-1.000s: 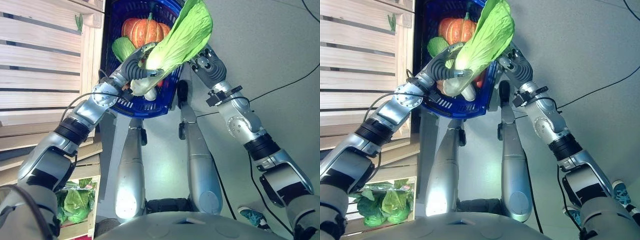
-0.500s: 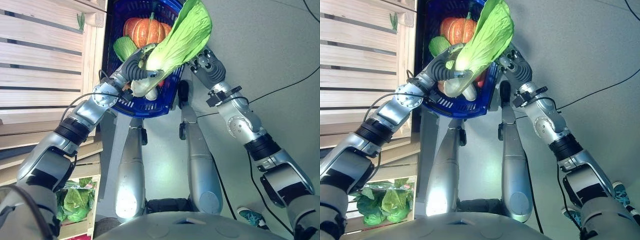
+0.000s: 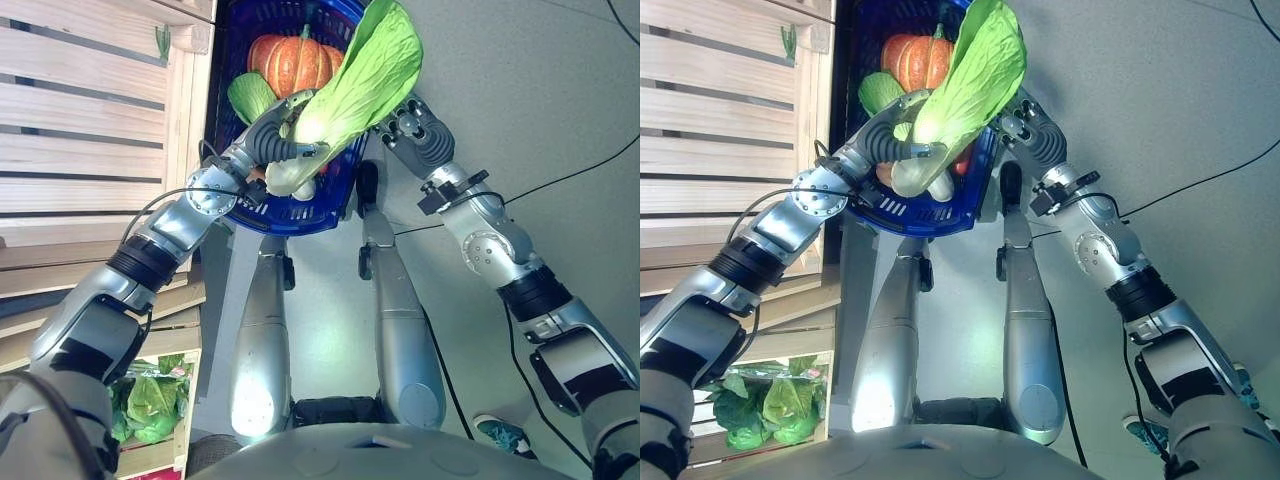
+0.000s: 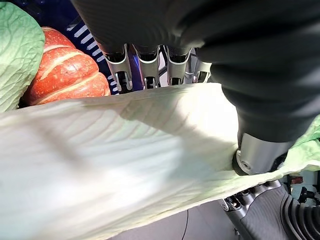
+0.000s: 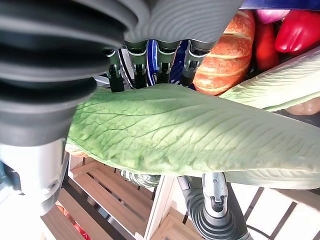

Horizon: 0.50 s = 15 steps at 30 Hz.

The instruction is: Pick up fruits and vegetables into the basket

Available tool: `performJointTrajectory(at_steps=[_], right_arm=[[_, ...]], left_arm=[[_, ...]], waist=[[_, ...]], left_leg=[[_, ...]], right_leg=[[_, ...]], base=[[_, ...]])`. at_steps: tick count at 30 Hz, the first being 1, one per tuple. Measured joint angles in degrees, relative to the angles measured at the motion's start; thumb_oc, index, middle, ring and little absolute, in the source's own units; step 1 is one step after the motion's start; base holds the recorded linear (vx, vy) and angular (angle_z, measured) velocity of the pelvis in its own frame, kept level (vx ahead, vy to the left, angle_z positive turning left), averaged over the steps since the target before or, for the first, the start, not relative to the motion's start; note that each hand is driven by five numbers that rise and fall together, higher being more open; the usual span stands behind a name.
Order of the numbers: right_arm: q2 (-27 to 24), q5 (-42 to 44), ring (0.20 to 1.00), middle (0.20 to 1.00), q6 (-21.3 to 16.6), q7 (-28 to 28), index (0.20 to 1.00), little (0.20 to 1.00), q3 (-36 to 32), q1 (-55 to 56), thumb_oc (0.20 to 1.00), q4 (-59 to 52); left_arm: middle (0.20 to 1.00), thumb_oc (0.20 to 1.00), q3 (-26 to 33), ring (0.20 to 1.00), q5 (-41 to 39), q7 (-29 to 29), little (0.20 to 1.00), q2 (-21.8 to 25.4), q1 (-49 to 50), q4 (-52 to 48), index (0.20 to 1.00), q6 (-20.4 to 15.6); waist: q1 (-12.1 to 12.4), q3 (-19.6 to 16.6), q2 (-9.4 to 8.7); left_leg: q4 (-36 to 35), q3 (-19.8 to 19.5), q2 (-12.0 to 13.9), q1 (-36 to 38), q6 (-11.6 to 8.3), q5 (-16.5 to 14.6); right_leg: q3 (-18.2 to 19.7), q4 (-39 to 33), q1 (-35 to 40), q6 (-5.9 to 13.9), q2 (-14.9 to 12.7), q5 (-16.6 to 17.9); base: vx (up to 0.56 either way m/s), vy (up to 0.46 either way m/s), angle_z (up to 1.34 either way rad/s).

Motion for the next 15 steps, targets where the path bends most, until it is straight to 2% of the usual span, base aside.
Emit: performJointTrajectory(at_steps=[10,15], right_arm=[[0.4,-0.1,1.0,1.0,-1.2,-2.2,1.0,1.0,0.8,-0.1,1.0,0.0],[1.1,-0.2,1.0,1.0,-3.6,-3.5,1.0,1.0,1.0,0.0,1.0,-0.1]], left_arm=[[0.2,0.2,-0.6,0.2,0.6,1.8,0.2,-0.1,0.1,0.0,0.2,0.0],[0.2,0.2,-0.5,0.2,1.8,5.0,0.2,-1.1,0.2,0.0,0.2,-1.1]], waist=[[-0.1,0.0,0.0],[-0.1,0.0,0.0]], left_leg=[[0.0,0.0,0.0,0.2,0.0,0.0],[0.0,0.0,0.0,0.2,0.0,0.0]], right_leg=[[0.0,0.0,0.2,0.0,0.0,0.0],[0.0,0.0,0.2,0.0,0.0,0.0]], base=[[0.0,0.0,0.0],[0.0,0.0,0.0]])
